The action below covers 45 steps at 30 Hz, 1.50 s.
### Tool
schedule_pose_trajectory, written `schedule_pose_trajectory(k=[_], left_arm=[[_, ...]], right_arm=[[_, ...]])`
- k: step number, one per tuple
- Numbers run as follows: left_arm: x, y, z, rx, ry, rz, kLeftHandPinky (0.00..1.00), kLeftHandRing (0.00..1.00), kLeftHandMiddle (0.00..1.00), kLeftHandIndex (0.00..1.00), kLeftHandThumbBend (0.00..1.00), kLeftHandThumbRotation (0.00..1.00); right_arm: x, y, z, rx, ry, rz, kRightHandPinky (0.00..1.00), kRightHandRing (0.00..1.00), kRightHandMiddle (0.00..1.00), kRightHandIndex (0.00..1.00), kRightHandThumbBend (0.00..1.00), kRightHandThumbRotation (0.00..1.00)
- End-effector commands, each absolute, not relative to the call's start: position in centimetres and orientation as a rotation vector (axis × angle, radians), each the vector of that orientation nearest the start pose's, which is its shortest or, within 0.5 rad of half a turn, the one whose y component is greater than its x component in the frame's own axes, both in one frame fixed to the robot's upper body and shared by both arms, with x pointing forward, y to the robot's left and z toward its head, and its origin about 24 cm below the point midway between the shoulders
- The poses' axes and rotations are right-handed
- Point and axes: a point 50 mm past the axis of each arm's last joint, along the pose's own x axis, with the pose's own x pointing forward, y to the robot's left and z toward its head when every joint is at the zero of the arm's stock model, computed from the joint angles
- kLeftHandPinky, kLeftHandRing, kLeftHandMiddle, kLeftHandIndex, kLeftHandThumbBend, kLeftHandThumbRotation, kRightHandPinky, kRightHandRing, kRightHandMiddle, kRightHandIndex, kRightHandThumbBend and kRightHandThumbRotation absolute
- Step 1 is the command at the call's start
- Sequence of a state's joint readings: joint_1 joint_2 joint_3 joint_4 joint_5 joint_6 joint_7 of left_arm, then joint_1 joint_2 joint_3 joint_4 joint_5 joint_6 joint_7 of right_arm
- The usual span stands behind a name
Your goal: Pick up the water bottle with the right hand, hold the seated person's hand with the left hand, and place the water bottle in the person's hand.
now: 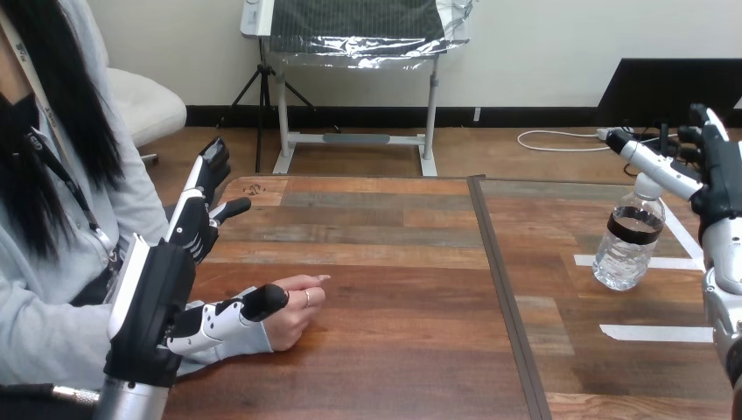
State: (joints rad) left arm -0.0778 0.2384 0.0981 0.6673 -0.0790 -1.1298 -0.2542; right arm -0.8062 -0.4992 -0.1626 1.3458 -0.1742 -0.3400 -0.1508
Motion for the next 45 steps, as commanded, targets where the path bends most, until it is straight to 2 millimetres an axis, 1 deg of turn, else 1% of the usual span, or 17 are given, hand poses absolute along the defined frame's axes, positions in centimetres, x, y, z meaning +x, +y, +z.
schedule_pose_trajectory(k=[1, 6, 18, 24, 33, 45], left_arm=[[23.0, 21.6, 4.5, 0.286, -0.613, -0.161, 0.85, 0.99, 1.0, 0.99, 1.0, 0.61], [23.0, 21.5, 4.5, 0.275, -0.619, -0.158, 0.87, 0.99, 1.0, 0.99, 1.0, 0.6], [23.0, 21.5, 4.5, 0.273, -0.616, -0.169, 0.88, 1.0, 1.0, 1.0, 1.0, 0.59], [22.9, 21.4, 4.4, 0.271, -0.614, -0.17, 0.89, 1.0, 1.0, 0.99, 1.0, 0.59], [22.9, 21.4, 4.4, 0.274, -0.619, -0.177, 0.89, 1.0, 1.0, 0.99, 1.0, 0.59], [22.8, 21.4, 4.5, 0.266, -0.617, -0.186, 0.91, 1.0, 1.0, 1.0, 1.0, 0.57]], right_arm=[[37.0, -29.6, 10.5, -0.455, 0.057, -0.366, 0.85, 0.88, 0.91, 0.96, 1.0, 0.52], [37.0, -29.6, 10.3, -0.472, 0.078, -0.356, 0.84, 0.89, 0.91, 0.97, 1.0, 0.54], [36.9, -29.6, 9.9, -0.489, 0.117, -0.341, 0.85, 0.9, 0.92, 0.97, 1.0, 0.53], [36.9, -29.6, 9.7, -0.497, 0.13, -0.338, 0.86, 0.9, 0.92, 0.97, 1.0, 0.51], [36.8, -29.7, 9.3, -0.502, 0.15, -0.332, 0.85, 0.88, 0.91, 0.97, 1.0, 0.52], [36.6, -29.7, 8.8, -0.522, 0.191, -0.321, 0.84, 0.88, 0.91, 0.96, 1.0, 0.53]])
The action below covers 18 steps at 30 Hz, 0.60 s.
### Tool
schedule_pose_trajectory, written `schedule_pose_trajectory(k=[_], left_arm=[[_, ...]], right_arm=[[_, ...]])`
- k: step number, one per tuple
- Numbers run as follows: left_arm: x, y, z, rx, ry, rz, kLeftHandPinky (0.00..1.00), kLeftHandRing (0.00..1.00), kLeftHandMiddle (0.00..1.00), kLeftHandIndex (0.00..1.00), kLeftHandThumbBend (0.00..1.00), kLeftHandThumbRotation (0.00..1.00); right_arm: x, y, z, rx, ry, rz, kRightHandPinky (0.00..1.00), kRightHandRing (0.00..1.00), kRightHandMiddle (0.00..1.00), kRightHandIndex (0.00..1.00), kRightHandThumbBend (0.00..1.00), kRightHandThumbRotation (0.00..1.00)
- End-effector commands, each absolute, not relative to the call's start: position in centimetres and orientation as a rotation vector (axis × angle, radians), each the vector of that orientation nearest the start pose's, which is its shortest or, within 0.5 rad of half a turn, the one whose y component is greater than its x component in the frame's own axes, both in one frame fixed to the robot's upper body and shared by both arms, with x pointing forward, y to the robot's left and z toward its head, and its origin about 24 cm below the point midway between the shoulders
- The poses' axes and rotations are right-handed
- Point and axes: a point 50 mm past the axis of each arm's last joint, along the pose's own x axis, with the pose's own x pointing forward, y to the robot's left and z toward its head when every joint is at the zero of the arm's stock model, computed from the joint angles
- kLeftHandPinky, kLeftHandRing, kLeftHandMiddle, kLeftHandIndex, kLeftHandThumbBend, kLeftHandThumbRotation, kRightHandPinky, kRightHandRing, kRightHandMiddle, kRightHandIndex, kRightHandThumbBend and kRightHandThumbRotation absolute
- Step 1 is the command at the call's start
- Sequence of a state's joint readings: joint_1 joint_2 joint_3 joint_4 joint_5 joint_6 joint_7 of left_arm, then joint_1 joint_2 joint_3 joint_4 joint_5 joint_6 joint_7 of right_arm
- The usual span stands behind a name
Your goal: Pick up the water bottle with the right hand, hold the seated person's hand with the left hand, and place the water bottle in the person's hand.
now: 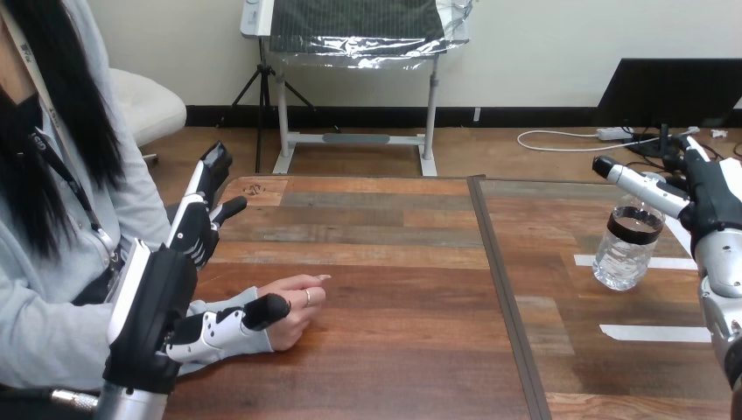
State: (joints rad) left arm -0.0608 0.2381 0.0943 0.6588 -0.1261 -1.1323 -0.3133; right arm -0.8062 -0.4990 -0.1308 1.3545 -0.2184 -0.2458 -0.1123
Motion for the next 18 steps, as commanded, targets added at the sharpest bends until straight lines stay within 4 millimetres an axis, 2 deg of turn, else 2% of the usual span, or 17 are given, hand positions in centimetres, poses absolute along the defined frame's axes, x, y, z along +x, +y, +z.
schedule_pose_trajectory(k=[1, 18], left_arm=[[22.7, 21.5, 4.5, 0.267, -0.617, -0.185, 0.92, 1.0, 1.0, 1.0, 1.0, 0.58], [22.4, 21.6, 4.6, 0.275, -0.624, -0.195, 0.92, 1.0, 1.0, 1.0, 1.0, 0.59]], right_arm=[[36.6, -29.7, 8.8, -0.522, 0.193, -0.32, 0.84, 0.88, 0.91, 0.96, 1.0, 0.53], [36.2, -29.6, 7.7, -0.506, 0.238, -0.295, 0.82, 0.88, 0.91, 0.96, 1.0, 0.49]])
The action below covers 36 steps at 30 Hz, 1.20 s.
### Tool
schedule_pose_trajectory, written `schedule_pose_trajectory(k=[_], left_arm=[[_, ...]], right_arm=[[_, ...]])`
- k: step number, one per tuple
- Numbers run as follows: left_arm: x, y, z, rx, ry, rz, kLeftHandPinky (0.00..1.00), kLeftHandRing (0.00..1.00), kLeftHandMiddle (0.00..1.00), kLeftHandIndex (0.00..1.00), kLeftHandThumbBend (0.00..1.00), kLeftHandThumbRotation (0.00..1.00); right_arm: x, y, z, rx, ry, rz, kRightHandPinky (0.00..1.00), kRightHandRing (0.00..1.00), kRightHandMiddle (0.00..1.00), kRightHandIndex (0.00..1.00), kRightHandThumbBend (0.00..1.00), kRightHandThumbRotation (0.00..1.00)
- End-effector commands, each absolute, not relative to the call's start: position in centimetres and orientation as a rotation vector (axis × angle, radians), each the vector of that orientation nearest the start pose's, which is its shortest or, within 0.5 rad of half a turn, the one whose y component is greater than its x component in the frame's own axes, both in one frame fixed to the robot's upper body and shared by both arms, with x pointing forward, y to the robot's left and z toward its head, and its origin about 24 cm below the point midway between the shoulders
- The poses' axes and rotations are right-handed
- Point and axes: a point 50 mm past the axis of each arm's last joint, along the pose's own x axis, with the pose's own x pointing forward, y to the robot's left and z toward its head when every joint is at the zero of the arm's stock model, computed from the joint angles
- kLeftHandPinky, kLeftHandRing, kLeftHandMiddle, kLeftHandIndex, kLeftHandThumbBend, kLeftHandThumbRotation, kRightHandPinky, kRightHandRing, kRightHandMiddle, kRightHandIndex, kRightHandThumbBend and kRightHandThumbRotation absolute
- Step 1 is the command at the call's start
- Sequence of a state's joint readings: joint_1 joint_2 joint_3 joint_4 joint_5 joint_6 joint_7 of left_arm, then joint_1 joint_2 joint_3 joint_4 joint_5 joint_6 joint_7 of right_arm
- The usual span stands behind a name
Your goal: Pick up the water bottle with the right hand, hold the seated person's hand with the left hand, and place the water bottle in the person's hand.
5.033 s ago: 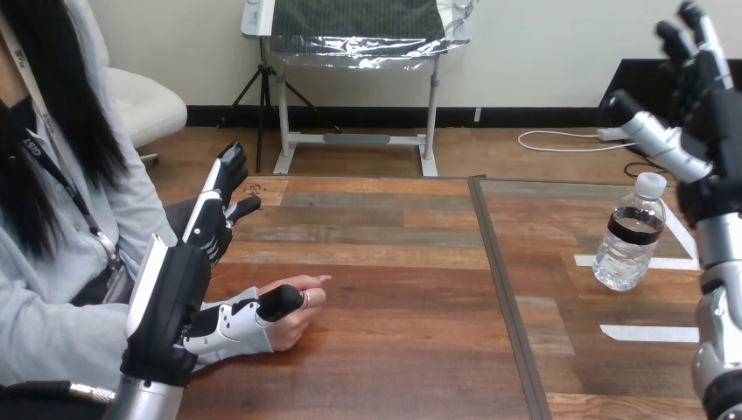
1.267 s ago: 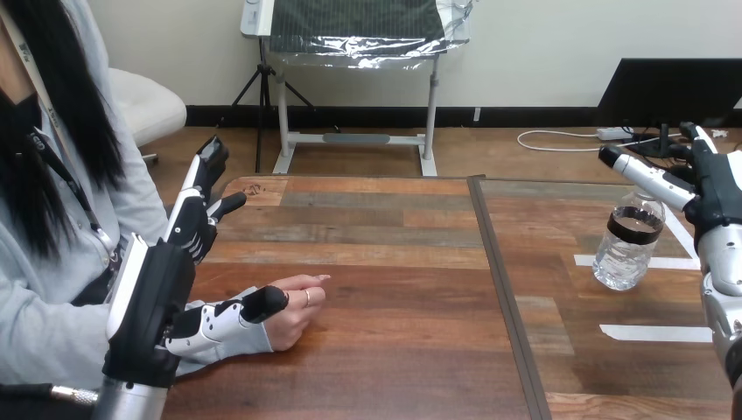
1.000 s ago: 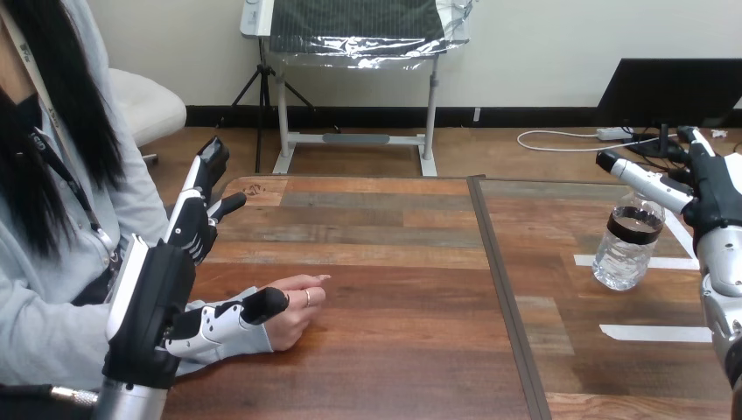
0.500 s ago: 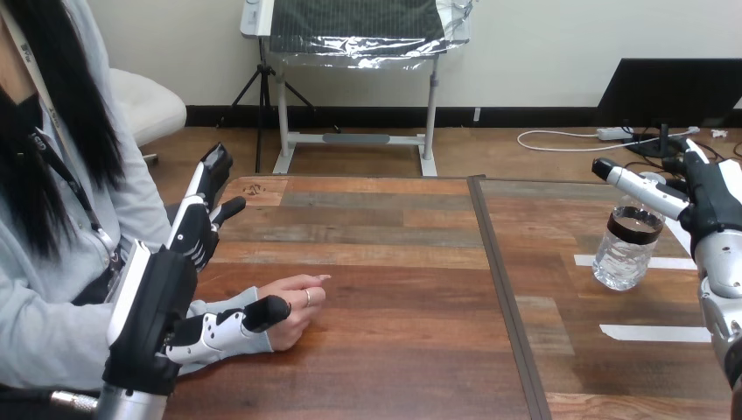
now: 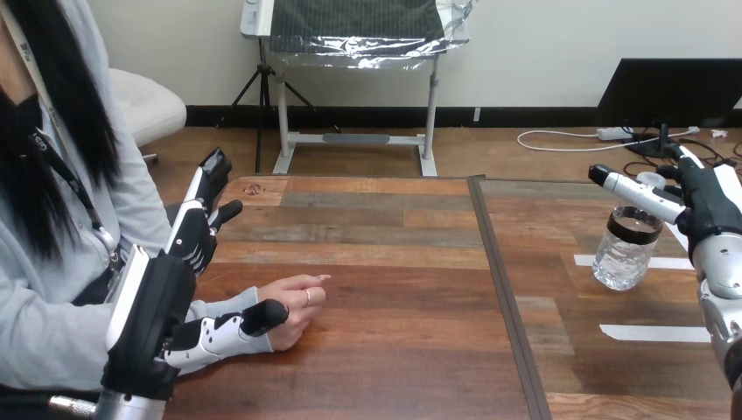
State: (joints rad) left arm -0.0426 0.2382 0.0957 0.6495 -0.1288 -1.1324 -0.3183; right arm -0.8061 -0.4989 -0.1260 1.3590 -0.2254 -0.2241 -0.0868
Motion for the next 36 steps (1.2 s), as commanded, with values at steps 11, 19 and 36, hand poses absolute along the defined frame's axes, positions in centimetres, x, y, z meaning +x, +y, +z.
schedule_pose_trajectory(k=[11, 19, 36], left_arm=[[22.0, 21.7, 4.8, 0.258, -0.627, -0.197, 0.95, 1.0, 1.0, 1.0, 1.0, 0.58], [21.7, 21.9, 4.8, 0.263, -0.634, -0.192, 0.96, 1.0, 1.0, 1.0, 1.0, 0.58], [21.1, 22.4, 4.7, 0.25, -0.63, -0.187, 0.96, 1.0, 1.0, 0.99, 1.0, 0.55]], right_arm=[[36.0, -29.5, 7.0, -0.523, 0.268, -0.287, 0.81, 0.87, 0.91, 0.96, 1.0, 0.49], [35.9, -29.4, 6.7, -0.485, 0.279, -0.279, 0.81, 0.88, 0.92, 0.96, 1.0, 0.46], [35.8, -29.2, 6.3, -0.526, 0.307, -0.272, 0.79, 0.86, 0.91, 0.96, 0.96, 0.43]])
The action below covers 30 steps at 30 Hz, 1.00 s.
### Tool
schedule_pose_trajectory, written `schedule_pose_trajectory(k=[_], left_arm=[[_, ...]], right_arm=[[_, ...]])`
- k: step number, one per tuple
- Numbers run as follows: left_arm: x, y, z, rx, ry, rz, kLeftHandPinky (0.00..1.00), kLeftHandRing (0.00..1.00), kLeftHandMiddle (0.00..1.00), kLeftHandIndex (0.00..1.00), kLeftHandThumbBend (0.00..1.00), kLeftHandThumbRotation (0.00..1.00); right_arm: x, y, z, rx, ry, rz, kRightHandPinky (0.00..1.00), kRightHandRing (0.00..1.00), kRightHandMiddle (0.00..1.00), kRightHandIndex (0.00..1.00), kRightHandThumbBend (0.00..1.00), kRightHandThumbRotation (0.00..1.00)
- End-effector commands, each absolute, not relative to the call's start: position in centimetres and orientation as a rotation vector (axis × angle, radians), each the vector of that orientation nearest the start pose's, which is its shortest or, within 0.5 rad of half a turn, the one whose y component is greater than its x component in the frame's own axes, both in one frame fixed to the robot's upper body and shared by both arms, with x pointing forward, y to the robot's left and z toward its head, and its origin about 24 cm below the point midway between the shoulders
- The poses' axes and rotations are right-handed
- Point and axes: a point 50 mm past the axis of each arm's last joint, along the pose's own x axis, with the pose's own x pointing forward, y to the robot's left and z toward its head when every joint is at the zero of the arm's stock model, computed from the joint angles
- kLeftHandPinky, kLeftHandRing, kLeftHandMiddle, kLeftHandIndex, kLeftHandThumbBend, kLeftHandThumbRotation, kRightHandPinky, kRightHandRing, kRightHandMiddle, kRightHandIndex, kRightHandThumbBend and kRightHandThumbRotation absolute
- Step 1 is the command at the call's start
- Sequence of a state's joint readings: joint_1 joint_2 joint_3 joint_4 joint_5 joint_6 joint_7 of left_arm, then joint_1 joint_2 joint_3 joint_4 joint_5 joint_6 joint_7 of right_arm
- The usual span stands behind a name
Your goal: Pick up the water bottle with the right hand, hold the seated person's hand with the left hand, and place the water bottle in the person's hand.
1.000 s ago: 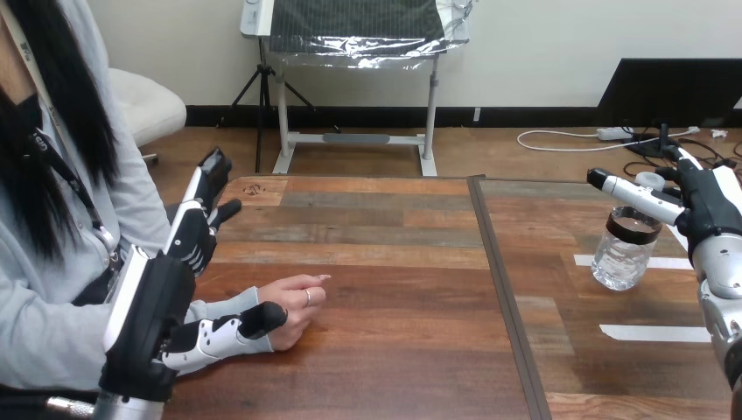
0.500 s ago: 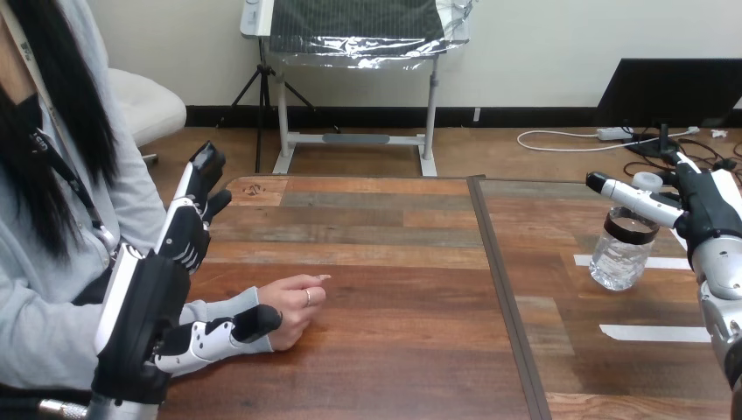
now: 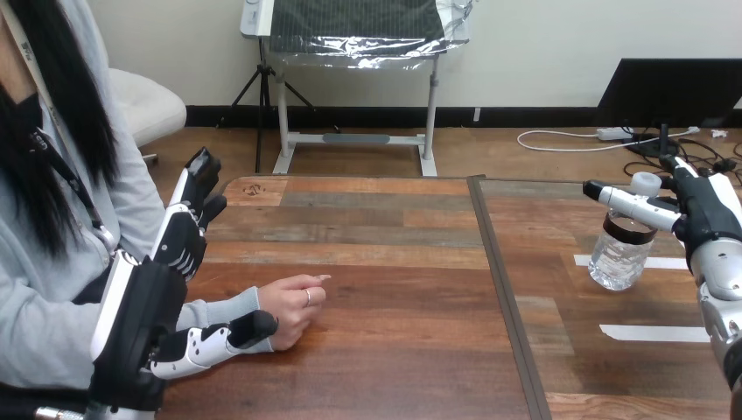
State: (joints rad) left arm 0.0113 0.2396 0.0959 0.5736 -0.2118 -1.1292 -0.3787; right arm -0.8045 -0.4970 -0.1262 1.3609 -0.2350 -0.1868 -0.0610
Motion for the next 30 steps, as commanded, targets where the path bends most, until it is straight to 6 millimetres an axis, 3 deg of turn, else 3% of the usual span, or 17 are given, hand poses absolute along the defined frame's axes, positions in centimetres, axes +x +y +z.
schedule_pose_trajectory(k=[1, 20, 30], left_arm=[[21.1, 22.4, 4.7, 0.25, -0.63, -0.188, 0.96, 1.0, 1.0, 0.99, 1.0, 0.55], [20.2, 22.8, 4.7, 0.268, -0.632, -0.179, 0.96, 1.0, 1.0, 0.98, 1.0, 0.54], [19.9, 22.9, 4.9, 0.264, -0.627, -0.177, 0.96, 1.0, 1.0, 0.97, 1.0, 0.55]], right_arm=[[35.8, -29.2, 6.2, -0.527, 0.309, -0.272, 0.79, 0.86, 0.91, 0.96, 0.95, 0.44], [35.9, -28.8, 5.9, -0.501, 0.333, -0.272, 0.8, 0.87, 0.91, 0.96, 0.96, 0.41], [35.9, -28.4, 5.7, -0.49, 0.333, -0.268, 0.75, 0.83, 0.9, 0.95, 0.95, 0.38]])
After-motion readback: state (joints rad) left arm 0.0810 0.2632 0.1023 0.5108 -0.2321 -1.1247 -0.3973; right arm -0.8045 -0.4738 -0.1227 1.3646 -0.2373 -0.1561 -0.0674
